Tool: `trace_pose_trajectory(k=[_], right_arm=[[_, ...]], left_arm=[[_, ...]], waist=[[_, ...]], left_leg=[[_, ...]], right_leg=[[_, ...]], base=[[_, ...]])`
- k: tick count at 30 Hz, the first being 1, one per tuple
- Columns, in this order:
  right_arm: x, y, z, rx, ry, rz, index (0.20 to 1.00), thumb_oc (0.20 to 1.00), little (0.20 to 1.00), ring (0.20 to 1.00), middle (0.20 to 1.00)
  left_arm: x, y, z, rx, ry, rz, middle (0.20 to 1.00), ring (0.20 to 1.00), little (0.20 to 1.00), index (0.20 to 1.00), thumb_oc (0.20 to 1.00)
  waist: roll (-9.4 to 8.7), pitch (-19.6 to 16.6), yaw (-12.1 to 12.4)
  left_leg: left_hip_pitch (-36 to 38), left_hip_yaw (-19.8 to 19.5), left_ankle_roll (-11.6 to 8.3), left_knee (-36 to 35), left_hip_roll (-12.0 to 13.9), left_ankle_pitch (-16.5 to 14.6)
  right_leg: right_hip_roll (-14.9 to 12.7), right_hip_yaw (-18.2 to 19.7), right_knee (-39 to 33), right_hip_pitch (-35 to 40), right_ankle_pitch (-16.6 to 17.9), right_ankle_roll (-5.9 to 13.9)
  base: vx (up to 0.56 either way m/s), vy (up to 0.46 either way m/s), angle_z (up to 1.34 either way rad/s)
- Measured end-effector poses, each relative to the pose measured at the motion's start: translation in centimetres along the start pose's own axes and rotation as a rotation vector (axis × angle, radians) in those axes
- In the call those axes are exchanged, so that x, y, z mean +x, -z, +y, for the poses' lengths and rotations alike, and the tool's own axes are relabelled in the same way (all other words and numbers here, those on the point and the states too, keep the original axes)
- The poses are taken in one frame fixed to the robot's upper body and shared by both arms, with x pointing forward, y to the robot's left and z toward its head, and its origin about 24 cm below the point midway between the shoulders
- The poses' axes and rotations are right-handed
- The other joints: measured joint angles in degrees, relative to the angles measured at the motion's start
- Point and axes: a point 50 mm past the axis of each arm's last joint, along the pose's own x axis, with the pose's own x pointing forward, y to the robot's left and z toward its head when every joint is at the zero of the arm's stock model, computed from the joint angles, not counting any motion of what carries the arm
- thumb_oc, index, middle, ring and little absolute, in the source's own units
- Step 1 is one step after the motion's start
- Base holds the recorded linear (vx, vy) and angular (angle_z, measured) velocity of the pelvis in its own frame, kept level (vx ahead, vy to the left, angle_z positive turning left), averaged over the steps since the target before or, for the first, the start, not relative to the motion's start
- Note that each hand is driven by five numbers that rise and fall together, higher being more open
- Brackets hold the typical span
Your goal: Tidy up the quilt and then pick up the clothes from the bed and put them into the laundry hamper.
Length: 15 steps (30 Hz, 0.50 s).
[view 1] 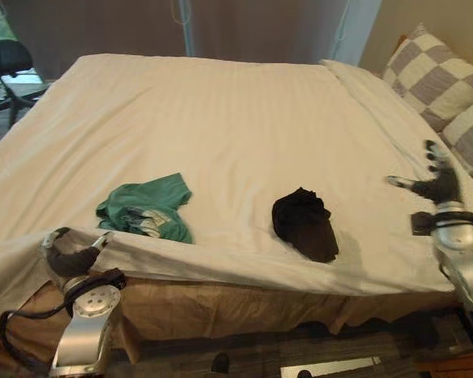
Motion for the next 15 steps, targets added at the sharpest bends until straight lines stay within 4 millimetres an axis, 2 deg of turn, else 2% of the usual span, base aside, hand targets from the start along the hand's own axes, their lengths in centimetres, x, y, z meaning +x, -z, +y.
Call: trace_pose_trajectory(k=[2, 6, 10, 13, 15], right_arm=[[0.6, -1.2, 0.7, -0.003, -0.020, -0.024, 1.000, 1.000, 1.000, 1.000, 1.000], [1.1, -2.0, 2.1, -0.003, -0.056, -0.020, 1.000, 1.000, 1.000, 1.000, 1.000], [1.0, -1.5, 3.9, -0.008, -0.119, 0.035, 1.000, 1.000, 1.000, 1.000, 1.000], [0.7, -1.0, 5.0, -0.023, -0.154, 0.067, 1.000, 1.000, 1.000, 1.000, 1.000], [0.7, -0.5, 5.7, -0.031, -0.174, 0.097, 1.000, 1.000, 1.000, 1.000, 1.000]], left_arm=[[0.1, -0.8, -0.6, -0.011, 0.060, -0.018, 1.000, 1.000, 1.000, 1.000, 1.000], [0.2, -0.9, -1.1, 0.069, 0.128, -0.015, 1.000, 1.000, 1.000, 1.000, 1.000], [0.7, -1.1, 0.0, 0.130, 0.017, -0.045, 1.000, 1.000, 1.000, 1.000, 1.000], [1.4, -2.0, 1.5, 0.198, -0.059, -0.100, 1.000, 1.000, 1.000, 1.000, 1.000], [2.0, -3.3, 2.3, 0.265, -0.095, -0.167, 1.000, 1.000, 1.000, 1.000, 1.000]], waist=[[0.14, 0.8, 1.1], [0.16, 2.2, 2.1], [0.35, 2.7, 2.9], [0.42, 2.8, 2.9], [0.43, 2.8, 3.4]], left_leg=[[0.1, -0.3, -0.11, 0.0, 0.0, 0.1], [0.1, -1.5, -0.29, 0.0, -0.1, 0.2], [0.0, -2.1, -0.31, 0.0, -0.1, 0.2], [0.0, -3.1, -0.17, 0.0, -0.1, 0.3], [0.0, -3.3, -0.16, -0.1, -0.1, 0.1]], right_leg=[[0.0, -0.3, 0.0, 0.2, 0.0, 0.00], [0.0, -1.4, 0.0, 1.0, 0.0, 0.01], [0.0, -1.8, 0.0, 1.1, 0.0, 0.00], [0.1, -3.0, 0.0, 2.0, -0.3, -0.14], [0.2, -3.2, 0.0, 2.1, -0.4, -0.18]], base=[[-0.01, -0.004, 0.08], [-0.03, -0.009, 0.15], [0.02, 0.002, 0.07], [0.05, 0.005, 0.18], [0.07, 0.024, 0.10]])
